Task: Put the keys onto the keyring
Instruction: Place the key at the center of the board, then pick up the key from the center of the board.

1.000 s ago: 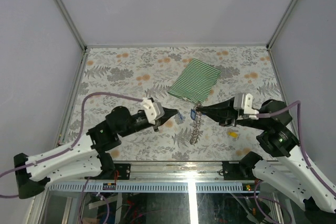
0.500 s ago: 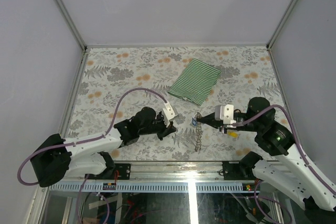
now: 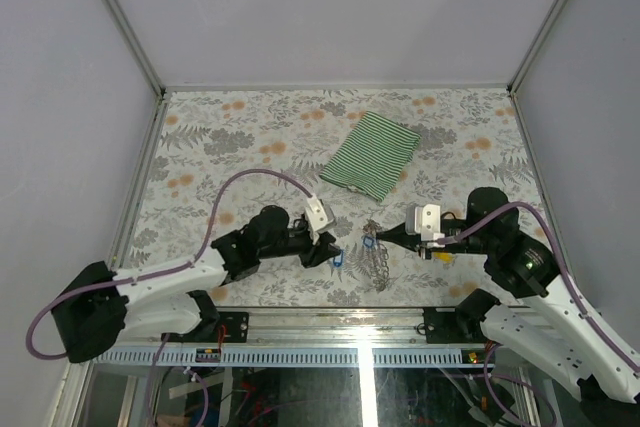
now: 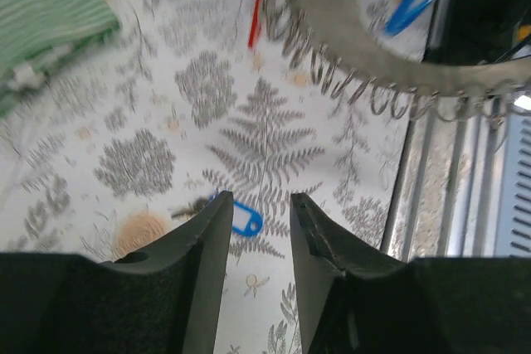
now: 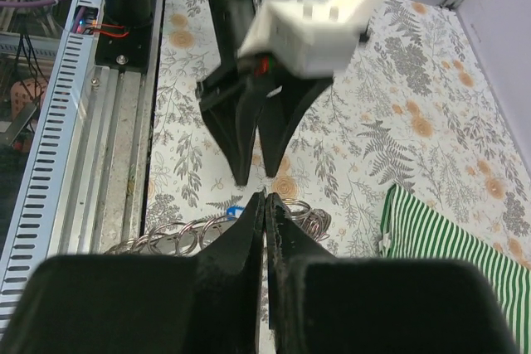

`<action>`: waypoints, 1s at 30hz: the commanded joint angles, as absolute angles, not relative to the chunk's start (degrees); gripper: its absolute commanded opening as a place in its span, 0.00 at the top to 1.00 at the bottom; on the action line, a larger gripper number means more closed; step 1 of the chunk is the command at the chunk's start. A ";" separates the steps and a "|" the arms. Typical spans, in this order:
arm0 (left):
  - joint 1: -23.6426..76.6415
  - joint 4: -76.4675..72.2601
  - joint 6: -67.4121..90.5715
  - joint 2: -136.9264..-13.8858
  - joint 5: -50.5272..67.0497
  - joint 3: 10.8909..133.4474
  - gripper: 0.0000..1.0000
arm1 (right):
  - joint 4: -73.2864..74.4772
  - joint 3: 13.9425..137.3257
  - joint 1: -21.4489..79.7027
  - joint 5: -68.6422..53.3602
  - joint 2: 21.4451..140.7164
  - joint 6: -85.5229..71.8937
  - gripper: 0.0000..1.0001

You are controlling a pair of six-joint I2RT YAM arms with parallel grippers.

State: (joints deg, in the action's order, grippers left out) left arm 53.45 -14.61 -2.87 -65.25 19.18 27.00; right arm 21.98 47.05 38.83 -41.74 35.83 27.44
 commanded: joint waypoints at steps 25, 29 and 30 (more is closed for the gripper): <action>53.61 -20.47 -9.03 -48.71 34.94 43.25 0.64 | -14.80 42.00 38.67 -49.66 35.80 13.69 1.00; 53.97 -20.50 -9.32 -49.89 35.52 44.19 0.66 | -16.13 42.00 38.67 -49.66 36.65 13.40 1.00; 54.11 -20.49 -9.43 -50.04 35.71 44.33 0.67 | -16.35 42.01 38.67 -49.66 36.79 13.38 1.00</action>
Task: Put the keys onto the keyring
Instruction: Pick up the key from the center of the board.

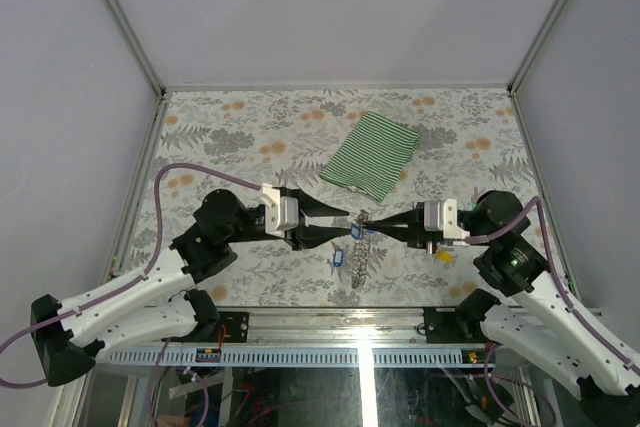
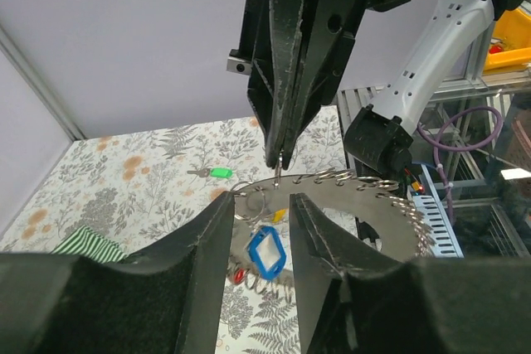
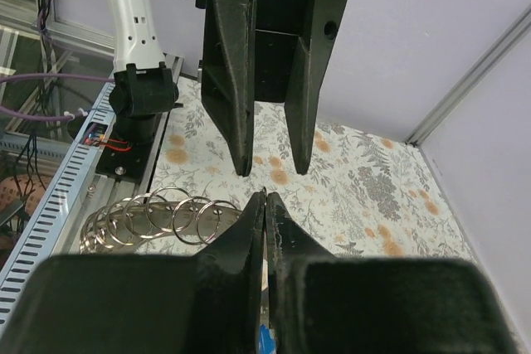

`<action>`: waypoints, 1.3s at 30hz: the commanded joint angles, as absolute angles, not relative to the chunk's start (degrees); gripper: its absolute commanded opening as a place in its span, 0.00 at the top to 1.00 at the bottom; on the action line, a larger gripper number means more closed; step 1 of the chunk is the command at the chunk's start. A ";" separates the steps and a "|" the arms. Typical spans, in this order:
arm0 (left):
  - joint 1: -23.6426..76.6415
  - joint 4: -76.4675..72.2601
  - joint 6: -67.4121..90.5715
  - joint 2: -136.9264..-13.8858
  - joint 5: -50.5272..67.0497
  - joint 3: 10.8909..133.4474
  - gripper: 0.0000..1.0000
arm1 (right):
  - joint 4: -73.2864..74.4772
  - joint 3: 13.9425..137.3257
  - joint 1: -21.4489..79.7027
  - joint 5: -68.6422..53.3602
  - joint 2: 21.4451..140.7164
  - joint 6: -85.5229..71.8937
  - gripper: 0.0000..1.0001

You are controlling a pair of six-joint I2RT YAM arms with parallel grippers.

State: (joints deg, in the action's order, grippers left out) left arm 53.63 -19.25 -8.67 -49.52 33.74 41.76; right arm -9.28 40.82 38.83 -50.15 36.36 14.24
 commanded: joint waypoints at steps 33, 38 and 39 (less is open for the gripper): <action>55.99 -20.26 -11.39 -53.80 33.23 46.20 0.84 | -19.05 42.24 38.67 -51.84 38.32 10.64 1.00; 56.00 -19.80 -11.43 -54.20 32.92 46.02 0.85 | -19.86 42.25 38.67 -52.72 38.48 9.74 1.00; 55.95 -19.71 -11.46 -54.30 32.93 46.09 0.85 | -20.01 42.15 38.62 -52.81 38.49 9.49 1.00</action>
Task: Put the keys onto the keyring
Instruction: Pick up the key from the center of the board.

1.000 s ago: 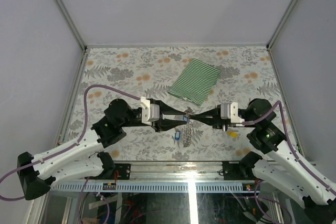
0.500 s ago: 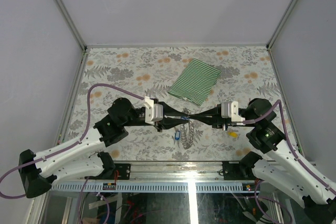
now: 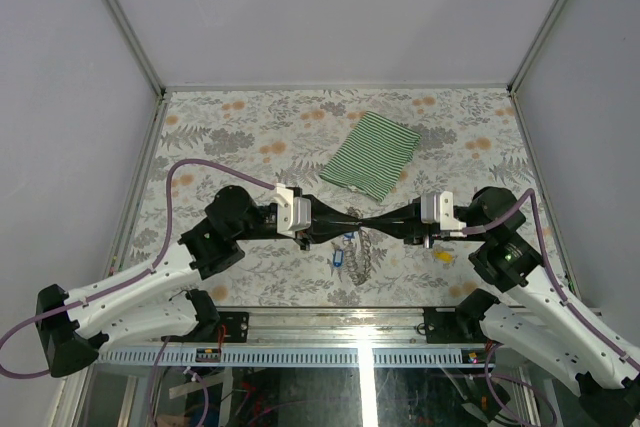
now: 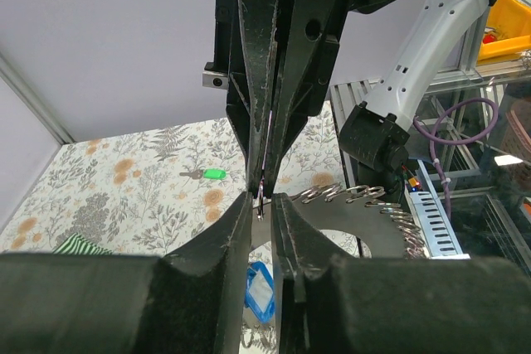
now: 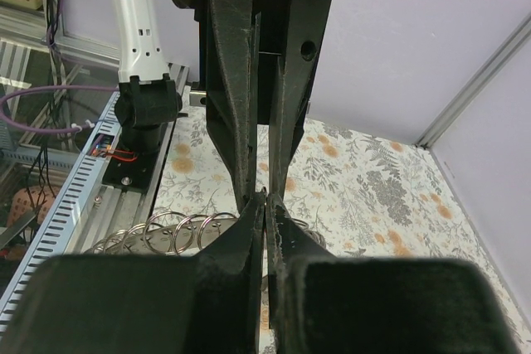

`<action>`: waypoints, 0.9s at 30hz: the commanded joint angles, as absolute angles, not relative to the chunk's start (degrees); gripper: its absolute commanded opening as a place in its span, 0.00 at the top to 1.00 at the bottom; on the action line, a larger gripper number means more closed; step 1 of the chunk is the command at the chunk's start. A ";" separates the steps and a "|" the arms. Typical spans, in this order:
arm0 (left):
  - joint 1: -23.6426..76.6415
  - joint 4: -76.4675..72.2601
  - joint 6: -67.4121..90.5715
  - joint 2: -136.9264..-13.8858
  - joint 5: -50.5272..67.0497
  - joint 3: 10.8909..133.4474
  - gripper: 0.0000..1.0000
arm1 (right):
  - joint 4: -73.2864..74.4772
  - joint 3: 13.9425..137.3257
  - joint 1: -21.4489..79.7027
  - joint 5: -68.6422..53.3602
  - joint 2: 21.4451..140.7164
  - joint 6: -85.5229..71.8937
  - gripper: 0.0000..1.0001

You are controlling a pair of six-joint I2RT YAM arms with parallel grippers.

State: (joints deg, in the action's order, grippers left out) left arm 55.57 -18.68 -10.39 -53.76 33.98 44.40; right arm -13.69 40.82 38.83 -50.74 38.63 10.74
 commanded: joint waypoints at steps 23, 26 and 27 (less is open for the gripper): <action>56.06 -20.82 -11.72 -51.54 29.27 44.96 1.00 | -19.76 43.12 38.67 -51.15 35.45 7.62 0.73; 56.06 -21.71 -12.35 -50.64 29.18 44.27 1.00 | -15.65 43.97 38.67 -49.12 34.02 9.18 0.65; 56.14 -21.70 -12.74 -50.37 29.06 44.04 1.00 | -14.65 44.04 38.65 -48.24 33.53 9.60 0.64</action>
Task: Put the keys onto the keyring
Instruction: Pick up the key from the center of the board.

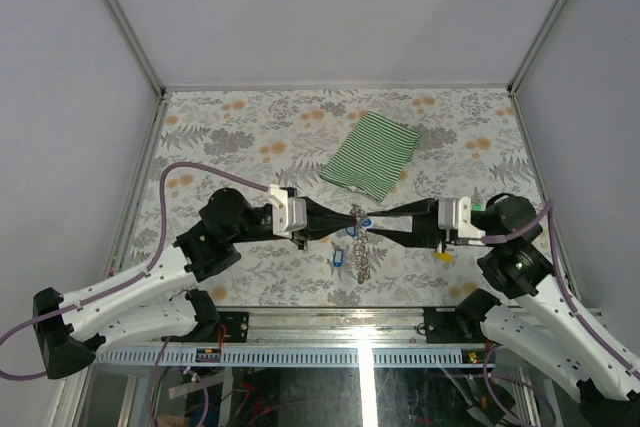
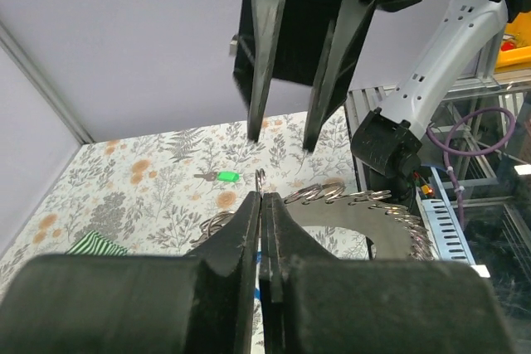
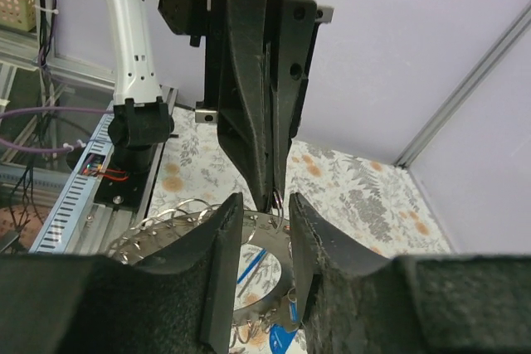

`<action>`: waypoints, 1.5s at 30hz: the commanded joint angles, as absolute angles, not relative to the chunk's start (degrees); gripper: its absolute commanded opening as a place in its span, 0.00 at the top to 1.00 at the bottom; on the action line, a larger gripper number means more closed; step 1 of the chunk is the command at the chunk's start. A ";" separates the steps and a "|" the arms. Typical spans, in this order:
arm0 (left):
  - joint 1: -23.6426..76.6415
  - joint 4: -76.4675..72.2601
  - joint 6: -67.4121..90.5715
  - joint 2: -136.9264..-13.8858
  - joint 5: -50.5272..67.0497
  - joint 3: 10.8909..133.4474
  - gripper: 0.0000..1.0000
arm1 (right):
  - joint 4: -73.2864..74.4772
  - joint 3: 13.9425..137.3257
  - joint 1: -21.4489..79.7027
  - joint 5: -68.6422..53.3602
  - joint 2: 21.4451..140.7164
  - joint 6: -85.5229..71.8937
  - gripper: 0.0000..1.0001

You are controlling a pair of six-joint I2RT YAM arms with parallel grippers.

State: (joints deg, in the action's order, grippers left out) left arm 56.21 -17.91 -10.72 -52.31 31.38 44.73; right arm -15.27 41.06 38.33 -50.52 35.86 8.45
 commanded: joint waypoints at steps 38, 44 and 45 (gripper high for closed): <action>56.37 11.83 -20.18 -35.61 4.92 50.22 1.00 | 3.66 40.90 38.63 -30.30 73.56 -22.99 0.52; 56.42 11.63 -18.19 -35.72 5.76 50.15 1.00 | -4.52 39.12 38.43 -33.69 83.61 -24.91 0.48; 56.43 11.54 -18.00 -35.87 5.82 50.12 1.00 | -5.03 39.30 38.27 -34.53 85.07 -24.61 0.48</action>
State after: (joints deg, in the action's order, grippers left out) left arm 56.23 14.04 -20.14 -36.40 6.00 47.86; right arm 2.20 38.59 38.46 -29.69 80.64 -23.03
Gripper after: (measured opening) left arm 0.011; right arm 0.510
